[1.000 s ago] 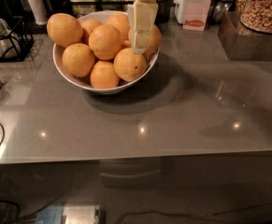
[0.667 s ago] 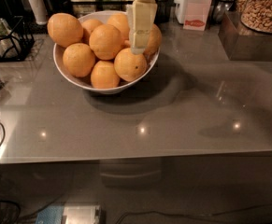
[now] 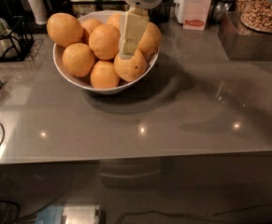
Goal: Pick orange from white bowl
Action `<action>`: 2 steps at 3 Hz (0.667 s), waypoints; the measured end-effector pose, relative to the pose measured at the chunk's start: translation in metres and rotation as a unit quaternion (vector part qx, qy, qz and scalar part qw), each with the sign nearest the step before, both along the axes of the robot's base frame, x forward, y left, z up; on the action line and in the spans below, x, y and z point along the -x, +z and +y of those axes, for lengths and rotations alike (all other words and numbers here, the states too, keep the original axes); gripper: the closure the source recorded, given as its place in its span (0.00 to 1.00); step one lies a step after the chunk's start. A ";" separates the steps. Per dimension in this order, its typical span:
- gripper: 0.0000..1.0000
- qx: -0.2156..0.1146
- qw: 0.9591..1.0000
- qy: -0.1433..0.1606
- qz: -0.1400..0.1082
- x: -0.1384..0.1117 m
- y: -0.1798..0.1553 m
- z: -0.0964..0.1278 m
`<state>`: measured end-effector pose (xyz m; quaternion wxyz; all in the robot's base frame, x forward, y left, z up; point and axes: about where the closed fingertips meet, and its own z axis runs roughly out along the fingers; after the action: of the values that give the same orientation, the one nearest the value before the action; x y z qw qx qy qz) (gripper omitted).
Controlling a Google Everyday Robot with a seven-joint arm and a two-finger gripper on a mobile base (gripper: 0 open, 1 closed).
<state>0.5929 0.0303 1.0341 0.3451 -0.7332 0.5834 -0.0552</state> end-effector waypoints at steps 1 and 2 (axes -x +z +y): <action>0.00 -0.027 0.999 -0.042 -0.001 -0.013 -0.005 0.002; 0.00 -0.046 0.997 -0.058 0.019 -0.034 -0.020 0.004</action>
Offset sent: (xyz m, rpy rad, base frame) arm 0.0654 0.0034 -0.0364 0.1465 0.0888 -0.1593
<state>0.6268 0.0339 1.0146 0.3638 -0.6821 0.6334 -0.0341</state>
